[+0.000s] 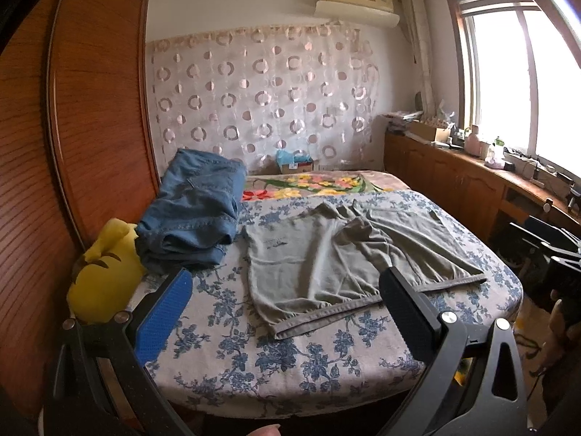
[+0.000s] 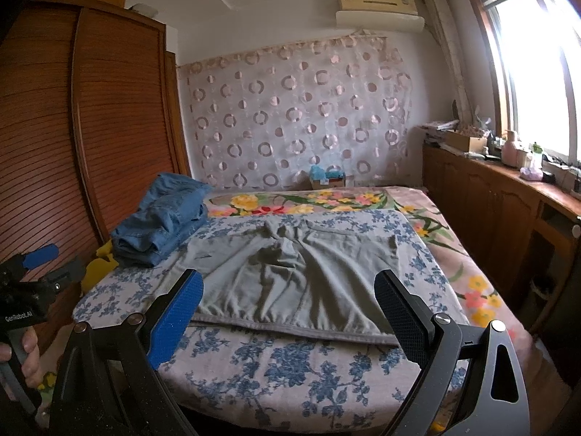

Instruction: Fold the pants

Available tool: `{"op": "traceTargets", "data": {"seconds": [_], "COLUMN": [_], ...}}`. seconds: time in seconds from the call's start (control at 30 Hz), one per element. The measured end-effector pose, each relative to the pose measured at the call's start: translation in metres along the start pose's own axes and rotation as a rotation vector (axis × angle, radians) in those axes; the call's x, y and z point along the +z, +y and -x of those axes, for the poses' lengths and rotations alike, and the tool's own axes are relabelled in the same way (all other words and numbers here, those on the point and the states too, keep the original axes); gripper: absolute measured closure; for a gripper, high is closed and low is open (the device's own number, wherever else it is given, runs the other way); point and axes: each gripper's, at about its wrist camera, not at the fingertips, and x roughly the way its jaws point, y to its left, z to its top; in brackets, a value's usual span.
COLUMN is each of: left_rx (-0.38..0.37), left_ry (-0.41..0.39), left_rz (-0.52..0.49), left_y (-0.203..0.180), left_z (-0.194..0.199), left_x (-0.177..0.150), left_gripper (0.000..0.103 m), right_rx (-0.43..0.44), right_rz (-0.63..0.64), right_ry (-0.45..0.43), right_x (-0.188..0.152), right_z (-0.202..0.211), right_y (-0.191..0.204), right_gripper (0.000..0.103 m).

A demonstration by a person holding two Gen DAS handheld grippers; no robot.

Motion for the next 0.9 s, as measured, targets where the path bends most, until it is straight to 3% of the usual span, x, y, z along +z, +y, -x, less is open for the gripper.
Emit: {"op": "traceTargets", "data": {"seconds": [0.3,0.6,0.77,0.9], "left_rx": [-0.026,-0.103,-0.153,-0.196], "left_ry": [0.055,0.098,0.148,0.14], "left_rz": [-0.001,-0.019,-0.022,-0.006], "left_y": [0.009,0.013,0.016,0.016], "left_z": [-0.042,-0.074,-0.097,-0.101], "left_x": [-0.016,-0.025,-0.028,-0.025], "left_gripper": [0.0,0.0,0.0,0.0], "right_rx": [-0.049,-0.061,-0.039,-0.032], "right_rz": [0.003,0.003,-0.005,0.026], "right_ry": [0.025,0.067,0.114,0.15], "right_x": [-0.004,0.0,0.008,0.014], "right_z": [-0.016,-0.036,-0.054,-0.072], "right_y": [-0.018,-0.031,-0.045,-0.054], "right_gripper": [0.007,0.008,0.014,0.023]}}
